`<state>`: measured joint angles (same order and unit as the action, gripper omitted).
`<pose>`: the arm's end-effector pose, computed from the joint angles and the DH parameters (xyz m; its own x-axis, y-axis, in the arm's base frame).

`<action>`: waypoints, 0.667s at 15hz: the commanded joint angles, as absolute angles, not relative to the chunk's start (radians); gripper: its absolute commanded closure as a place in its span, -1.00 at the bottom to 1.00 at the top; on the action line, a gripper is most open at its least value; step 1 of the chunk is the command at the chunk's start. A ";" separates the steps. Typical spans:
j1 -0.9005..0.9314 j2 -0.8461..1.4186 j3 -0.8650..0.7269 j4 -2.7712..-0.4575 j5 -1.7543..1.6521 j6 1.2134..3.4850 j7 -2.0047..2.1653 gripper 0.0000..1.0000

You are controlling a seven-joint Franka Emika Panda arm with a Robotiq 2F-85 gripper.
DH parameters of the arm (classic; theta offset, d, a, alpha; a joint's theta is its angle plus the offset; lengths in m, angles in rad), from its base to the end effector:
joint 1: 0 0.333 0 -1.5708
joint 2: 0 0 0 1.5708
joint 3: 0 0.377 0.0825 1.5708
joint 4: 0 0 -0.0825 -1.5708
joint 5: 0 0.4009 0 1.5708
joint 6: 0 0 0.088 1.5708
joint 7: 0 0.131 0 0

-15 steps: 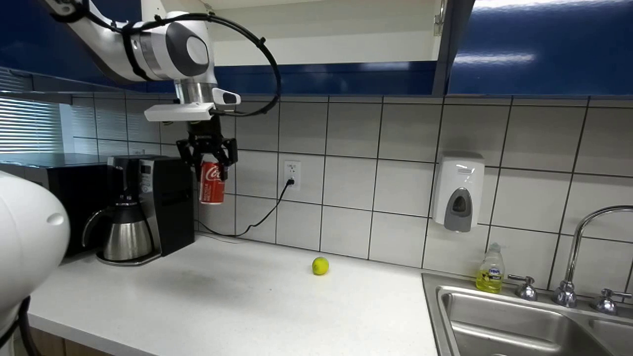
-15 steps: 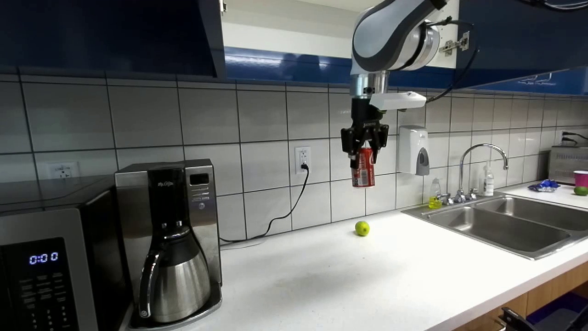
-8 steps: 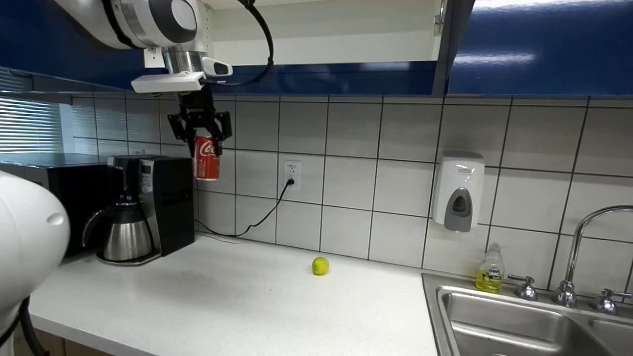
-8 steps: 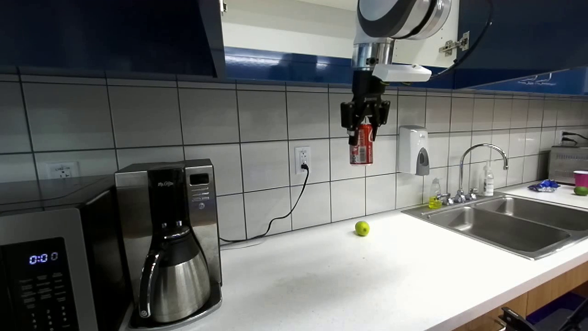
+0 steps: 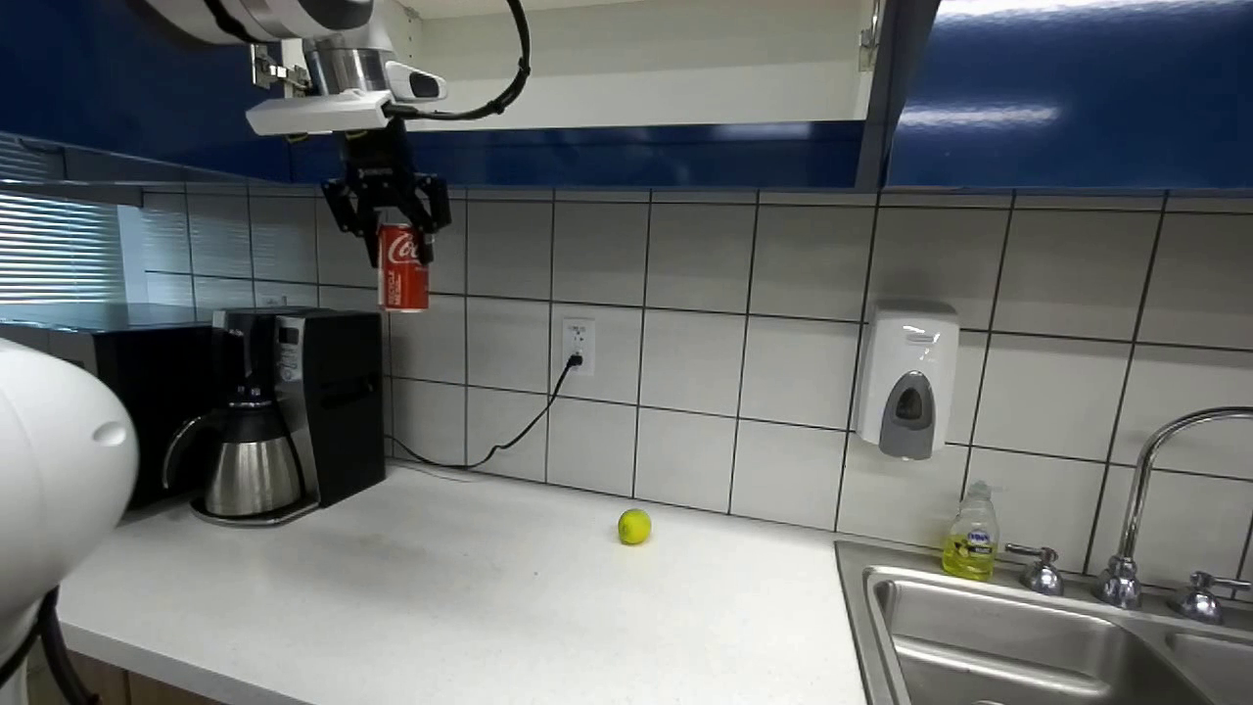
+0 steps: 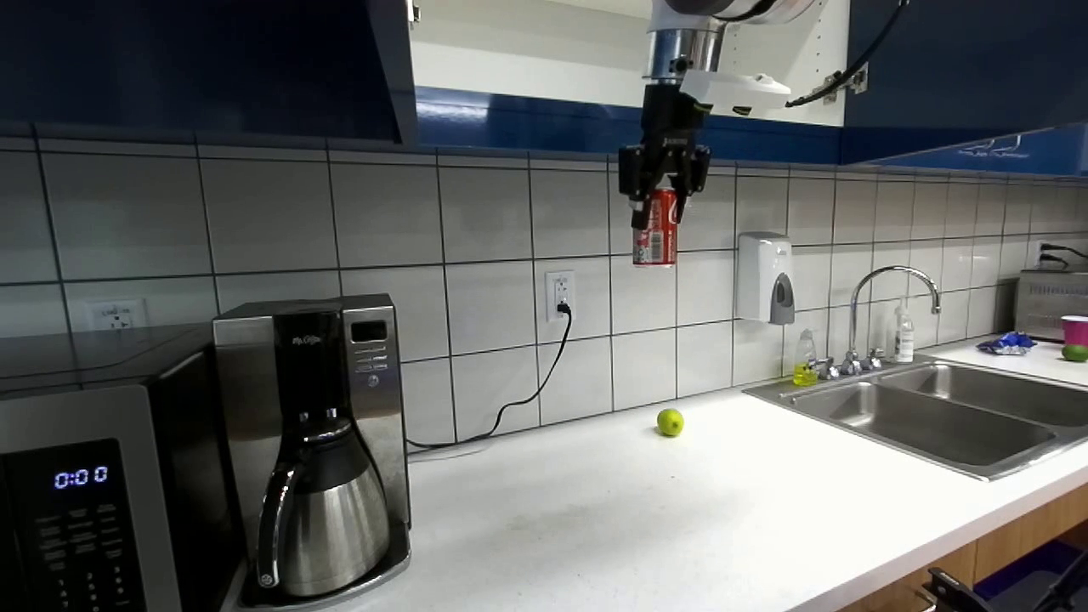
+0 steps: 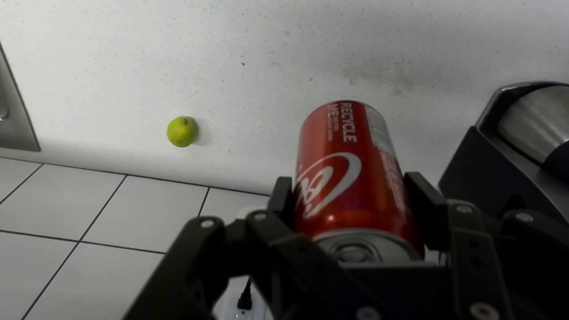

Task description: Put the red can in the open upper cabinet.

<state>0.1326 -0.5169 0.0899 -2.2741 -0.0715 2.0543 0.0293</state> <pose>0.4070 0.0941 0.6082 0.9317 0.2167 0.2914 0.1937 -0.9753 0.1059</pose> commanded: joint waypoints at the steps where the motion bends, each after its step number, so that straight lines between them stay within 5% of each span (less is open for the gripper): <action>1: 0.124 -0.535 0.109 -2.204 -0.059 1.985 0.037 0.20; 10: 0.123 -0.552 0.127 -2.082 -0.064 1.890 0.043 0.20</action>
<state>0.1326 -0.5424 0.1098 -2.1399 -0.0713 1.9454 0.0294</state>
